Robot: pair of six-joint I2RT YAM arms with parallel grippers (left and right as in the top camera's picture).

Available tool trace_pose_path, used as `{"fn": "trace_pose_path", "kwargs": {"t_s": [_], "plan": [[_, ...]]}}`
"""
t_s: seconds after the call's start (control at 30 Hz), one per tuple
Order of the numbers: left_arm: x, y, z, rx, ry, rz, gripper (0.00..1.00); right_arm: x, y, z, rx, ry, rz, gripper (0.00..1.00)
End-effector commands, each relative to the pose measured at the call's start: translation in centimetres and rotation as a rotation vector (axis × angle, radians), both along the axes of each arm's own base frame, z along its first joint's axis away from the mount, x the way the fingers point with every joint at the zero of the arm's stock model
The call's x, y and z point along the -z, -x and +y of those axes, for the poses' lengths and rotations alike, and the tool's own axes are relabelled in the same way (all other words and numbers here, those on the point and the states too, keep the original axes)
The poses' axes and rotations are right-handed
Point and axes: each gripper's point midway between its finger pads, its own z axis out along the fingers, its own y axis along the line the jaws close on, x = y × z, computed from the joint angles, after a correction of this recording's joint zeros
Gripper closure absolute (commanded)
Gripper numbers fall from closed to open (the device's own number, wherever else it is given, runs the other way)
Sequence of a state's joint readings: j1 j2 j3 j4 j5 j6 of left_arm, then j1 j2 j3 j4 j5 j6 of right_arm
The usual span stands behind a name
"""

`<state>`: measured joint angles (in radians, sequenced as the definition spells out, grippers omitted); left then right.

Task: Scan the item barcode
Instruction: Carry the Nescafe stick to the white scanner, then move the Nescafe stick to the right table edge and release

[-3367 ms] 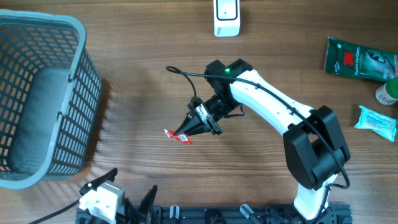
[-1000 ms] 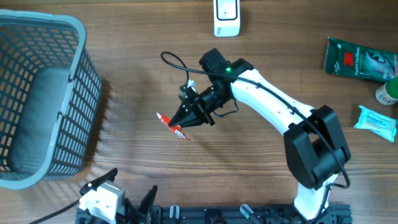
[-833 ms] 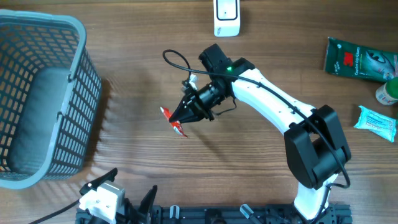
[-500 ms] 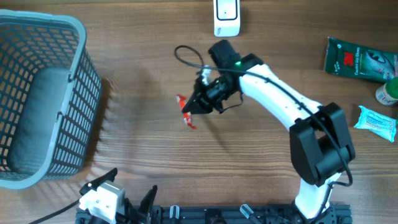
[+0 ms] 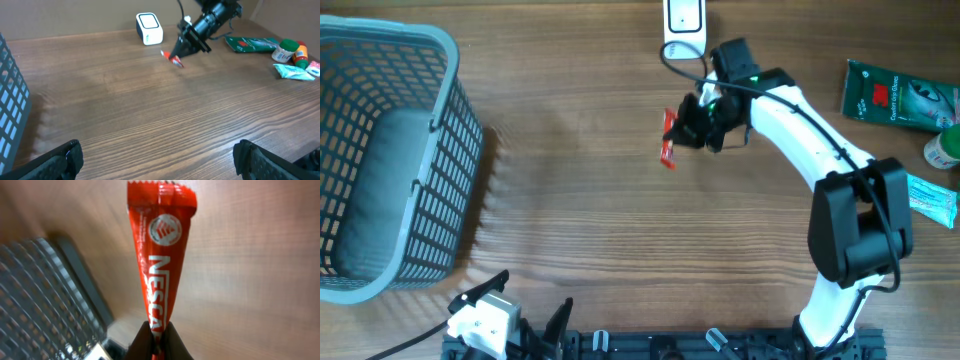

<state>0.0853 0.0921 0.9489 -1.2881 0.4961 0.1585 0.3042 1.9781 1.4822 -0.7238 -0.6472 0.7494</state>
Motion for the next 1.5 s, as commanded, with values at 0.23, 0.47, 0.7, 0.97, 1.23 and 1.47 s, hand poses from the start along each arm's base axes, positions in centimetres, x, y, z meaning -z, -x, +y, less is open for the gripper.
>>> {"fn": "trace_pose_path", "kwargs": {"t_s": [0.23, 0.47, 0.7, 0.97, 1.23, 1.47], "plan": [[-0.1, 0.2, -0.2, 0.007, 0.011, -0.003, 0.00, 0.0, -7.9, -8.0, 0.493, 0.336, -0.191, 0.95], [-0.1, 0.2, -0.2, 0.007, 0.011, -0.003, 0.00, -1.3, -11.6, -10.7, 0.695, 0.385, -0.324, 0.95], [-0.1, 0.2, -0.2, 0.007, 0.011, -0.003, 0.00, -2.1, -17.3, -11.6, 0.770, 0.298, -0.460, 0.95], [-0.1, 0.2, -0.2, 0.007, 0.011, -0.003, 0.00, -3.7, -25.6, -10.0, 0.797, 0.241, -0.579, 0.95], [-0.1, 0.2, -0.2, 0.007, 0.011, -0.003, 0.00, -2.1, -28.1, -9.0, 0.827, 0.201, -0.584, 0.95], [-0.1, 0.2, -0.2, 0.007, 0.011, -0.003, 0.00, -2.1, -27.3, -6.4, 0.742, 0.161, -0.556, 0.95]]}}
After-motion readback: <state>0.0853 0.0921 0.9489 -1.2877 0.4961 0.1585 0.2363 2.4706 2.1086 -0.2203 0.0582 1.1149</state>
